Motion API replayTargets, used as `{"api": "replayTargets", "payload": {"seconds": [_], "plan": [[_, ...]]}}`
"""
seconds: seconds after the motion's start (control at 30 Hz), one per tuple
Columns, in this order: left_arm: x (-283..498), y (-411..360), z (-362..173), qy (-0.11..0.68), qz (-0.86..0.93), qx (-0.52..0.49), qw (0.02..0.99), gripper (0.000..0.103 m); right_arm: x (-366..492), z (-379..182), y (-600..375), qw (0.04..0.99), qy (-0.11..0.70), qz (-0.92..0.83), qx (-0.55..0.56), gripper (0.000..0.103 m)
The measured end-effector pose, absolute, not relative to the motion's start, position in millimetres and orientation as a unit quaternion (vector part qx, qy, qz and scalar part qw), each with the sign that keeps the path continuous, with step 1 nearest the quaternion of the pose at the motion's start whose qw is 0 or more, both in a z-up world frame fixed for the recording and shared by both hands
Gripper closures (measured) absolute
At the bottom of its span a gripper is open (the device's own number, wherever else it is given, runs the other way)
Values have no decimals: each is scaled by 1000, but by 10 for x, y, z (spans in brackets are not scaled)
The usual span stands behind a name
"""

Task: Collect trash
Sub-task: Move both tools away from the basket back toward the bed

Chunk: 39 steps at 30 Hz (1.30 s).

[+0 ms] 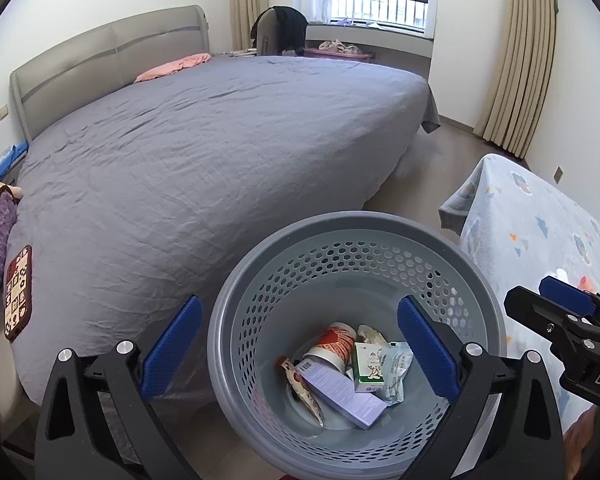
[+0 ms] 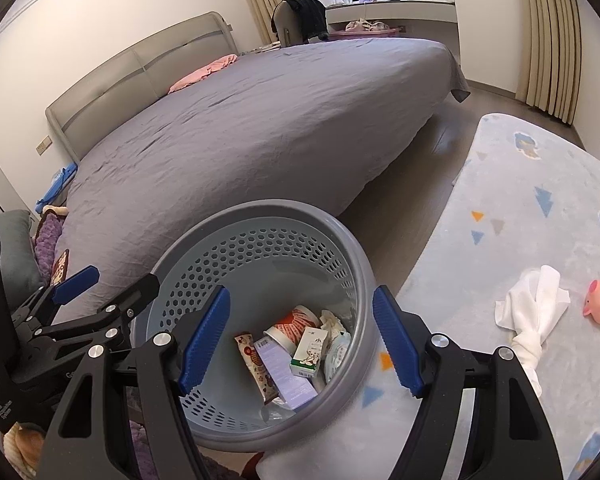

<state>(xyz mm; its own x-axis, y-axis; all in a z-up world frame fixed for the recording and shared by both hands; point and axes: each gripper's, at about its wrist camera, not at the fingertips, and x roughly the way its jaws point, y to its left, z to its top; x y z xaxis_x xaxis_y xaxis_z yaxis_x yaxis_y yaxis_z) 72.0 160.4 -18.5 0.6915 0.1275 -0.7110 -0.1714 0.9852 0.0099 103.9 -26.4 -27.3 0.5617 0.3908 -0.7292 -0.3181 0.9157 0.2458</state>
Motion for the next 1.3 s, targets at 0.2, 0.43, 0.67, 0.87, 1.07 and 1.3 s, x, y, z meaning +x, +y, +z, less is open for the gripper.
{"api": "replayTargets", "payload": {"seconds": [0.2,0.43,0.67,0.87,1.07,1.3], "plan": [[699,1541,-160,381,77,-24,921,6,1008,-268,-380,889,417,182,39,32],[678,1431,-134,377,65,-19,924,6,956,-207,-613,901,401,160,45,30],[685,1291,-129,376,55,-11,925,6,891,-162,-935,909,391,133,51,29],[684,1130,-104,373,42,-4,927,6,813,-130,-1212,915,385,106,52,29],[644,907,-93,371,22,8,928,6,724,-110,-1506,921,380,76,50,29],[638,666,-96,374,8,17,927,6,637,-122,-1865,924,376,47,47,29]]}}
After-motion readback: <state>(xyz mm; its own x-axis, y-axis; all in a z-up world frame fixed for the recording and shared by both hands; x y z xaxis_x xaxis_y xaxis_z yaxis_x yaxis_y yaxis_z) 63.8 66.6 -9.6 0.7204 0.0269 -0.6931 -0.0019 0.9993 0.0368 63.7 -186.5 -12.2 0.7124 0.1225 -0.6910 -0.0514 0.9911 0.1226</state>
